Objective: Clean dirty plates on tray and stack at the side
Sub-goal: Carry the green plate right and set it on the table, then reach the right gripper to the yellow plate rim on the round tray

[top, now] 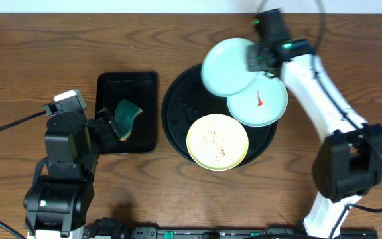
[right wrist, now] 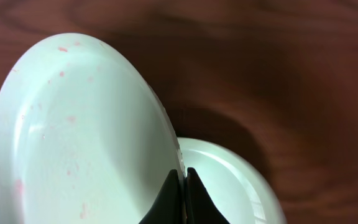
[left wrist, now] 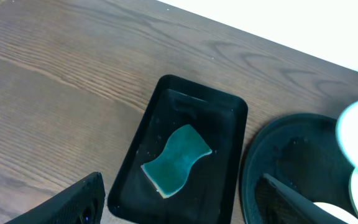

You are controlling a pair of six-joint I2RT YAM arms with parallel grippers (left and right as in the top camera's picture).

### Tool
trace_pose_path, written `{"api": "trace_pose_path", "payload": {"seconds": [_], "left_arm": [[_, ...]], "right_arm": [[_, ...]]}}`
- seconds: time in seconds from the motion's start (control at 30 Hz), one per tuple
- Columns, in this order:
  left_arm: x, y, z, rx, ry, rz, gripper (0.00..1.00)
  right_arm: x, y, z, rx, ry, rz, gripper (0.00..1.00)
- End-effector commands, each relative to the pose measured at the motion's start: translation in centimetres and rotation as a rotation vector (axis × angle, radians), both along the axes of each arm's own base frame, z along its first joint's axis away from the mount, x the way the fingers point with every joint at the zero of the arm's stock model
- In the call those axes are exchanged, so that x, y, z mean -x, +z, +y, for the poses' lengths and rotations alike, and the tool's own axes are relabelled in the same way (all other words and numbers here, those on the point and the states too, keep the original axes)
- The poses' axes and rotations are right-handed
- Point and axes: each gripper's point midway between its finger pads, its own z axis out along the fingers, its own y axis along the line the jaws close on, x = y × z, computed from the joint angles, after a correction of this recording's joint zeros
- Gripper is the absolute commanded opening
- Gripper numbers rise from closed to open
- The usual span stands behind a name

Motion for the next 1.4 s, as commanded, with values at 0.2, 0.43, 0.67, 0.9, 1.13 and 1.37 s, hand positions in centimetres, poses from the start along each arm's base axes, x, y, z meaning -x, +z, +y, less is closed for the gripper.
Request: {"api": "trace_pose_path", "payload": {"seconds": [0.2, 0.43, 0.67, 0.9, 1.13, 1.37], "left_arm": [[-0.6, -0.2, 0.2, -0.016, 0.006, 0.025, 0.78], [-0.9, -0.8, 0.2, -0.018, 0.006, 0.047, 0.78], [-0.9, -0.8, 0.2, -0.018, 0.006, 0.046, 0.78], [-1.0, -0.5, 0.2, -0.017, 0.006, 0.035, 0.78], [-1.0, -0.6, 0.2, -0.017, 0.006, 0.036, 0.78], [-0.7, -0.8, 0.2, -0.018, 0.005, 0.050, 0.78]], "right_arm": [[2.7, 0.0, -16.2, -0.042, -0.346, 0.110, 0.01], [6.8, -0.5, -26.4, -0.046, -0.558, 0.162, 0.01], [10.4, -1.9, -32.2, -0.062, -0.705, 0.189, 0.01], [11.5, -6.7, -31.8, -0.097, -0.710, 0.207, 0.01], [10.5, -8.2, -30.5, -0.151, -0.670, 0.172, 0.17], [9.9, -4.6, -30.4, -0.148, -0.668, 0.136, 0.33]]}}
